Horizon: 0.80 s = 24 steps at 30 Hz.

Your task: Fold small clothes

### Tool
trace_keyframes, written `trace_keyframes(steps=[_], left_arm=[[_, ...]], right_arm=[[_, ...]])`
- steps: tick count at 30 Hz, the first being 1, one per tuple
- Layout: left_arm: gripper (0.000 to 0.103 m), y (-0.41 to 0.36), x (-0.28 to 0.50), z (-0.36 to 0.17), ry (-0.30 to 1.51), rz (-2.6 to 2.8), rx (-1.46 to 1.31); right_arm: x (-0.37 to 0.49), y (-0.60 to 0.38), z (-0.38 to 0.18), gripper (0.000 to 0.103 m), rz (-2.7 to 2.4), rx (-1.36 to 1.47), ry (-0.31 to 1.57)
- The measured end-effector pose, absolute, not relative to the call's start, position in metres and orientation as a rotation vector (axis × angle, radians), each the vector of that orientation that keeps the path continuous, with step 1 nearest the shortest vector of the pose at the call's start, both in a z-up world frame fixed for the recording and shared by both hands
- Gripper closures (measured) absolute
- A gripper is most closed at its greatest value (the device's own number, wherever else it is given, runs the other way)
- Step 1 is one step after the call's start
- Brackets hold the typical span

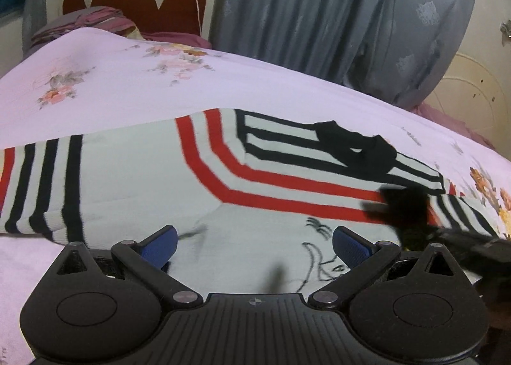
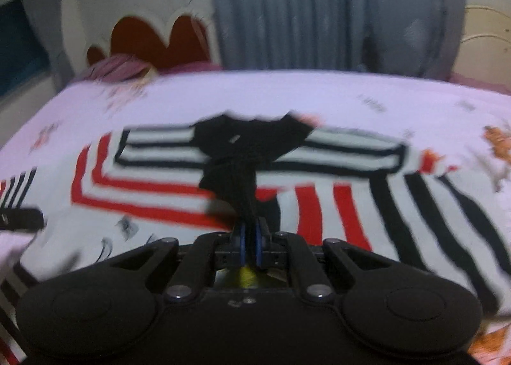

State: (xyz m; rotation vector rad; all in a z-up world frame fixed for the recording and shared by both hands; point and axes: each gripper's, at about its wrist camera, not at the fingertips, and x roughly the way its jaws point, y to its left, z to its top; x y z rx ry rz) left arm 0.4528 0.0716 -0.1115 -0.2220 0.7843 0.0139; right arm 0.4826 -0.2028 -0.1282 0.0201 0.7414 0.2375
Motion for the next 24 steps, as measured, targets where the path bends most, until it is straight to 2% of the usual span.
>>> trace_keyframes(steps=[2,4,5,8,9,10,11,12,19,22,23,24], left_arm=[[0.0,0.074,0.453,-0.114,0.785,-0.007,-0.238],[0.001,0.071,0.455,-0.114,0.78,-0.035,-0.254],[0.001,0.068,0.458,-0.114,0.775,-0.055,-0.266],[0.001,0.056,0.466,-0.112,0.765,-0.12,-0.311],[0.003,0.049,0.471,-0.113,0.763,-0.149,-0.331],[0.011,0.042,0.475,-0.114,0.765,-0.179,-0.349],[0.03,0.033,0.483,-0.117,0.782,-0.21,-0.37],[0.036,0.026,0.488,-0.122,0.804,-0.23,-0.391],[0.04,-0.024,0.525,-0.155,0.928,-0.276,-0.468],[0.061,-0.039,0.534,-0.166,0.94,-0.265,-0.451],[0.083,-0.043,0.537,-0.166,0.934,-0.264,-0.432],[0.097,-0.044,0.54,-0.164,0.934,-0.267,-0.41]], right_arm=[[0.484,-0.189,-0.145,0.095,0.269,-0.005,0.805],[0.481,-0.182,-0.145,0.083,0.276,-0.051,0.779],[0.479,-0.183,-0.142,0.08,0.288,-0.042,0.783],[0.464,-0.196,-0.122,0.078,0.286,0.012,0.724],[0.46,-0.202,-0.117,0.08,0.276,0.024,0.706],[0.456,-0.209,-0.111,0.084,0.262,0.04,0.692],[0.452,-0.218,-0.106,0.084,0.239,0.056,0.676],[0.451,-0.224,-0.101,0.084,0.215,0.066,0.659],[0.437,-0.291,-0.08,0.088,-0.004,0.122,0.581],[0.427,-0.327,-0.078,0.087,-0.131,0.19,0.562],[0.425,-0.339,-0.079,0.087,-0.17,0.216,0.565],[0.422,-0.351,-0.081,0.087,-0.205,0.248,0.57]])
